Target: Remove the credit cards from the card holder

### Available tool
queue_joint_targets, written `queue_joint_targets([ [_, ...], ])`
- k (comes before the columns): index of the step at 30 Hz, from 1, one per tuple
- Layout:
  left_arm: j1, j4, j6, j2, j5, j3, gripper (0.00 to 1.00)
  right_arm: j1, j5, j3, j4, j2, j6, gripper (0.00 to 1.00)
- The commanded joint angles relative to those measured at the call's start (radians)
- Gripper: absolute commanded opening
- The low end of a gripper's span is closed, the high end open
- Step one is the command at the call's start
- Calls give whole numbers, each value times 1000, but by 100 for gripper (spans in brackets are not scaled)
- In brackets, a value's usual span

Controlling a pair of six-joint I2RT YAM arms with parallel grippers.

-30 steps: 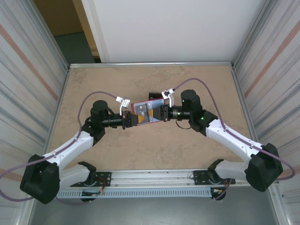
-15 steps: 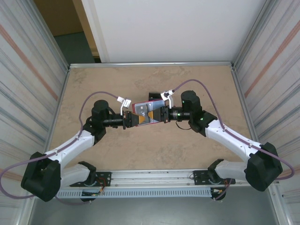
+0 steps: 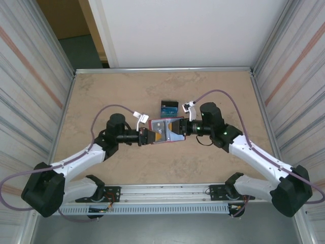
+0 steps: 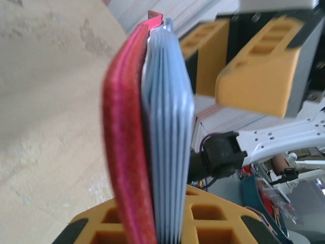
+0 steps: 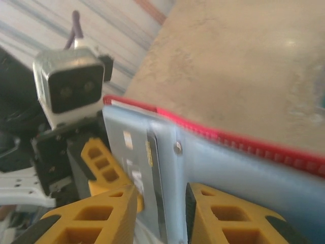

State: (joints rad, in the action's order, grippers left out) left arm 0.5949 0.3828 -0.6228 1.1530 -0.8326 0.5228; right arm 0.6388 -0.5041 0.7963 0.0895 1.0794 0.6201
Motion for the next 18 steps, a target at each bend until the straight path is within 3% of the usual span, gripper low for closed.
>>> queue_joint_targets([
  [1, 59, 4, -11, 46, 74, -30, 7, -8, 137, -11, 127, -81, -31, 34],
  [8, 96, 197, -142, 224, 96, -91, 7, -7, 235, -24, 208, -168, -31, 39],
  [18, 78, 285, -204, 438, 79, -49, 10, -7, 257, -11, 213, -106, -19, 41],
])
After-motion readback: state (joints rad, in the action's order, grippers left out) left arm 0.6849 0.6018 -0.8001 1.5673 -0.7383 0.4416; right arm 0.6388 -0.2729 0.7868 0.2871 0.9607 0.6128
